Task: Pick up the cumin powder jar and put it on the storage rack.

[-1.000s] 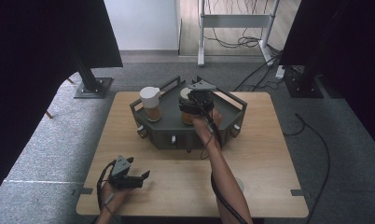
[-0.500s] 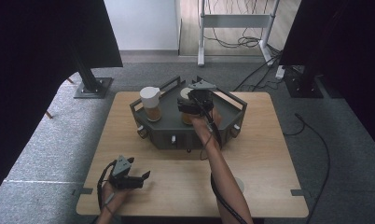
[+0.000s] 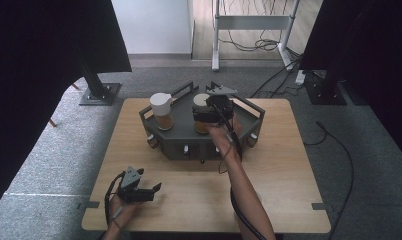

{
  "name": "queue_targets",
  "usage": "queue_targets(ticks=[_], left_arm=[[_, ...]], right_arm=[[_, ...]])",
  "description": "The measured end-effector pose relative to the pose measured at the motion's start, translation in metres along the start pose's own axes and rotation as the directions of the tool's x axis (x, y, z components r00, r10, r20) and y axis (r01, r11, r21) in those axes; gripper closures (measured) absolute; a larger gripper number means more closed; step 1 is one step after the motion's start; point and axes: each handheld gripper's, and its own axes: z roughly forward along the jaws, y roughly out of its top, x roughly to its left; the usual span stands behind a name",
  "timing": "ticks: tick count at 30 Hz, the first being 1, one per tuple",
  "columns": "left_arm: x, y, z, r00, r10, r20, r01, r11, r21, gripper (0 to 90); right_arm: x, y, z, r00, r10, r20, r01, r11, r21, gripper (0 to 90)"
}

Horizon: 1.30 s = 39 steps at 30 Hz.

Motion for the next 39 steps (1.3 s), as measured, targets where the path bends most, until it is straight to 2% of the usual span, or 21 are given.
queue_targets(ticks=[12, 18, 24, 32, 39], left_arm=[[0.0, 0.0, 0.001, 1.0, -0.009, -0.002, 0.009, 1.0, 0.0, 8.2], [-0.001, 0.001, 0.001, 1.0, -0.005, -0.001, 0.005, 1.0, 0.005, 8.2], [-0.002, 0.001, 0.002, 1.0, -0.004, -0.003, 0.004, 1.0, 0.008, 8.2], [-0.002, 0.001, 0.002, 1.0, -0.004, -0.004, 0.005, 1.0, 0.008, 8.1], [-0.003, 0.001, 0.002, 1.0, -0.001, -0.006, 0.001, 0.9999, 0.012, 8.2]], right_arm=[[-0.001, 0.001, -0.032, 0.9995, -0.029, -0.01, 0.029, 0.9995, -0.01, 14.2], [-0.007, -0.008, -0.048, 0.9996, -0.026, -0.01, 0.026, 0.9994, -0.021, 14.4], [-0.016, -0.014, -0.06, 0.9992, -0.025, -0.03, 0.024, 0.9993, -0.027, 14.8], [-0.021, -0.023, -0.074, 0.9977, -0.055, -0.039, 0.053, 0.998, -0.033, 15.3], [-0.028, -0.034, -0.084, 0.9973, -0.057, -0.046, 0.056, 0.9978, -0.035, 15.5]])
